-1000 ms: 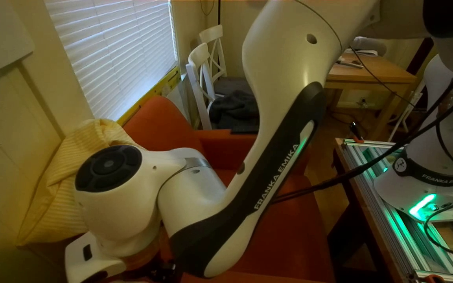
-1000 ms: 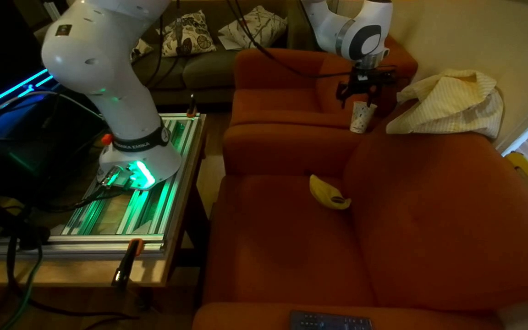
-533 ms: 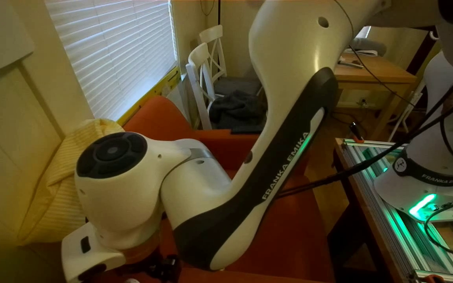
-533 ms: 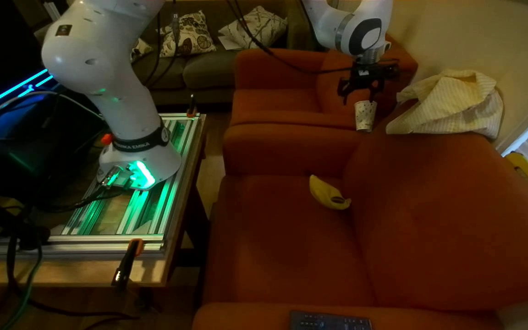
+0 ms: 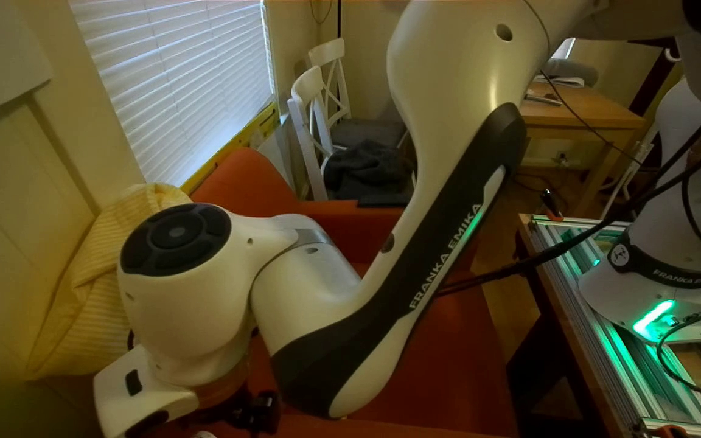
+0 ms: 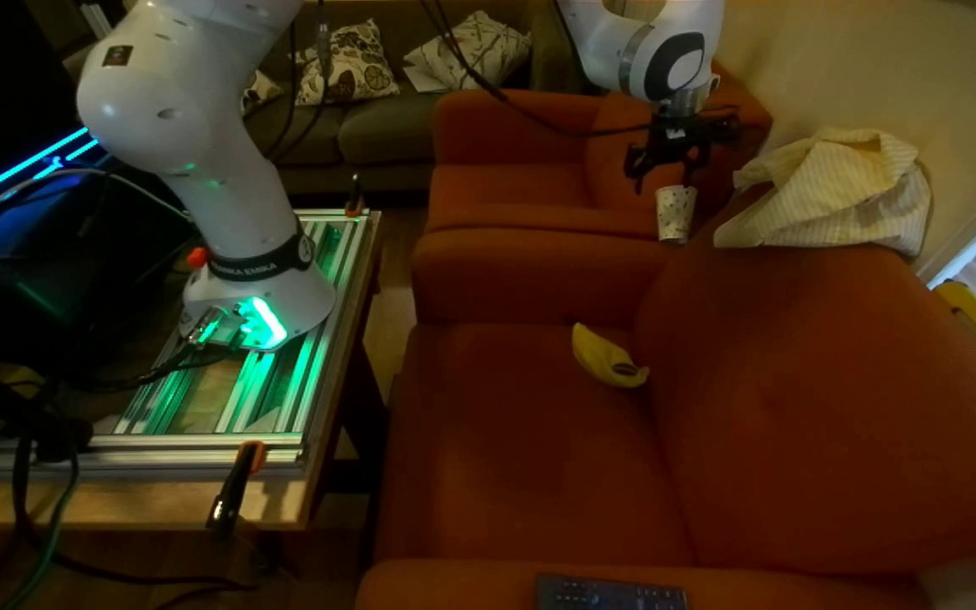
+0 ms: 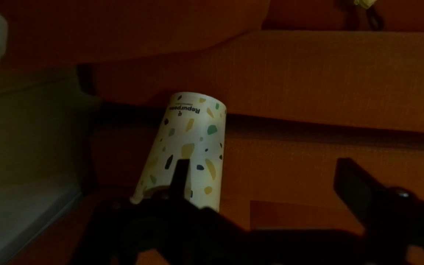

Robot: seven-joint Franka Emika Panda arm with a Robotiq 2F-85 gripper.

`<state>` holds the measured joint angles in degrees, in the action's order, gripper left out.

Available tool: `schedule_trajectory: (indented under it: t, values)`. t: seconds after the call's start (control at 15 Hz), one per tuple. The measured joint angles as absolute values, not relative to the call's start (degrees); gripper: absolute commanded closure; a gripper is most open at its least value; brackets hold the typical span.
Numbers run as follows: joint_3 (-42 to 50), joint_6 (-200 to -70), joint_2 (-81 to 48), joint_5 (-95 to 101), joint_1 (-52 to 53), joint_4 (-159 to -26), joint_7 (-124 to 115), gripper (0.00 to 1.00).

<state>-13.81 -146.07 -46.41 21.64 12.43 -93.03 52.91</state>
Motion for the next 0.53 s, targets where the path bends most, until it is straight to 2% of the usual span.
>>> schedule_trajectory:
  t: [0.53]
  values:
    - [-12.37,-147.40,-47.03,27.94,14.19,-92.35,66.62,0.00]
